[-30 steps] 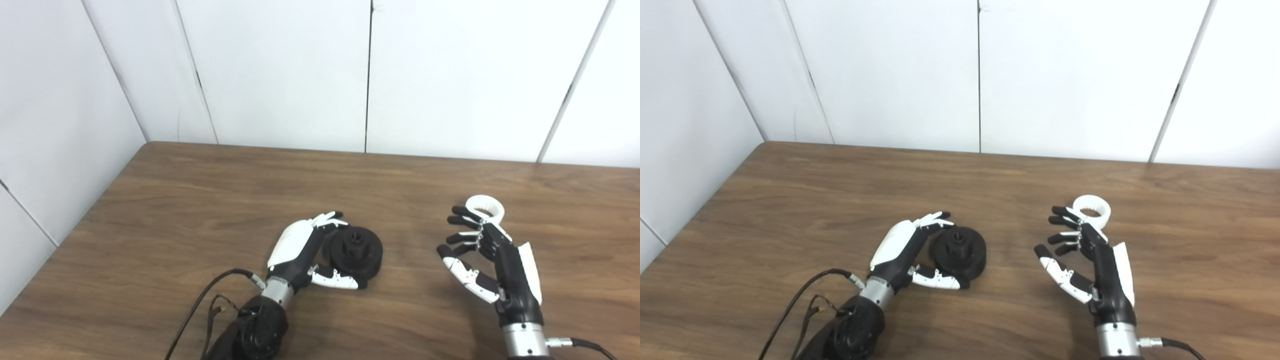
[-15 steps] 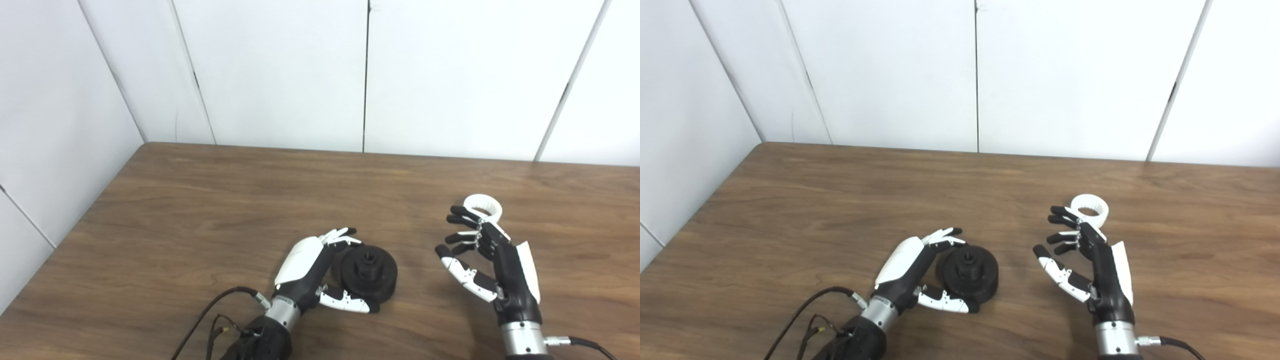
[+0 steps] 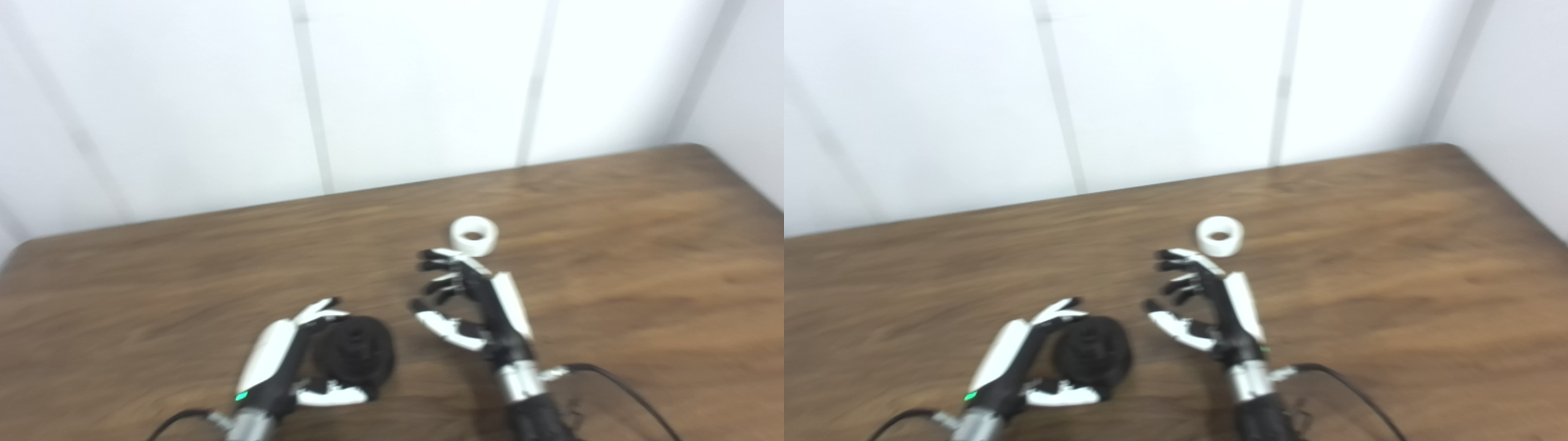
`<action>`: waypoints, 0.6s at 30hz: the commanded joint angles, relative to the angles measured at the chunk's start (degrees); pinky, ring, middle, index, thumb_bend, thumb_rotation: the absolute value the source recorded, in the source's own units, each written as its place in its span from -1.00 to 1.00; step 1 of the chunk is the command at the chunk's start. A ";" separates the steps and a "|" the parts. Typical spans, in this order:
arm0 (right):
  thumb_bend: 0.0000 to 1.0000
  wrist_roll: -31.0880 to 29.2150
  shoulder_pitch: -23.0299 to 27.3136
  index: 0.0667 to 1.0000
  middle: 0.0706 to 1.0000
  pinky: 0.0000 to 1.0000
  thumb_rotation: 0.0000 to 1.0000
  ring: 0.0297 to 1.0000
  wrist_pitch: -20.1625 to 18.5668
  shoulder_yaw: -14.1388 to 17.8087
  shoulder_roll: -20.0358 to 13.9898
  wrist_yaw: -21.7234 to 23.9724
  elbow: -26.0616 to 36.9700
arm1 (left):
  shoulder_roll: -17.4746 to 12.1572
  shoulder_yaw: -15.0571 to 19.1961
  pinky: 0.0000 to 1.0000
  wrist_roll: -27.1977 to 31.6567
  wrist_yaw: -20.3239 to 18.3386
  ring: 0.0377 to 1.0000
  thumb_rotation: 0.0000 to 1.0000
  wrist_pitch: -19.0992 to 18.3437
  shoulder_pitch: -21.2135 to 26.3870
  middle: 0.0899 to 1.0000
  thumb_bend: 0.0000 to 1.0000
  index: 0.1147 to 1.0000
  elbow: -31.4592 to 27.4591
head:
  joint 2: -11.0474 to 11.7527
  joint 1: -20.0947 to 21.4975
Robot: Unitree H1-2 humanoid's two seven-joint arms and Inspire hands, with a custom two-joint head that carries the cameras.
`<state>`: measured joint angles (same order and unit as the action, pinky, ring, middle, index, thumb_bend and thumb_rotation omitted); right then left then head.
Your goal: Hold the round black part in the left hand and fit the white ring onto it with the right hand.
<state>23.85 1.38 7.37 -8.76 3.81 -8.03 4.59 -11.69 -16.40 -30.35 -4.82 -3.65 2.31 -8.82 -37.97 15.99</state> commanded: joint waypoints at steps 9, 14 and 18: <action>0.11 0.69 0.57 0.47 0.41 -0.08 -0.48 0.15 -1.49 -1.12 3.13 -1.89 -0.76 | -2.07 2.09 0.61 2.54 -2.06 0.83 -0.50 2.20 -0.09 0.81 0.68 0.08 -0.63 | 1.06 2.30; 0.10 0.78 0.48 0.46 0.40 -0.09 -0.50 0.14 -1.38 -1.13 2.83 -2.20 -0.60 | -1.82 2.28 0.59 2.47 -2.38 0.83 -0.51 2.68 -0.39 0.81 0.69 0.07 -0.49 | 1.25 2.27; 0.10 1.79 1.15 0.45 0.40 -0.05 -0.46 0.16 -1.54 -0.69 2.26 -2.85 -0.39 | -1.61 2.48 0.57 2.60 -2.38 0.82 -0.52 2.68 -0.45 0.81 0.68 0.06 -0.52 | 1.23 2.20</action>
<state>24.95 1.28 5.32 -9.55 5.91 -9.84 4.01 -12.80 -14.06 -28.36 -6.46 -0.98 2.20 -8.82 -36.65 18.19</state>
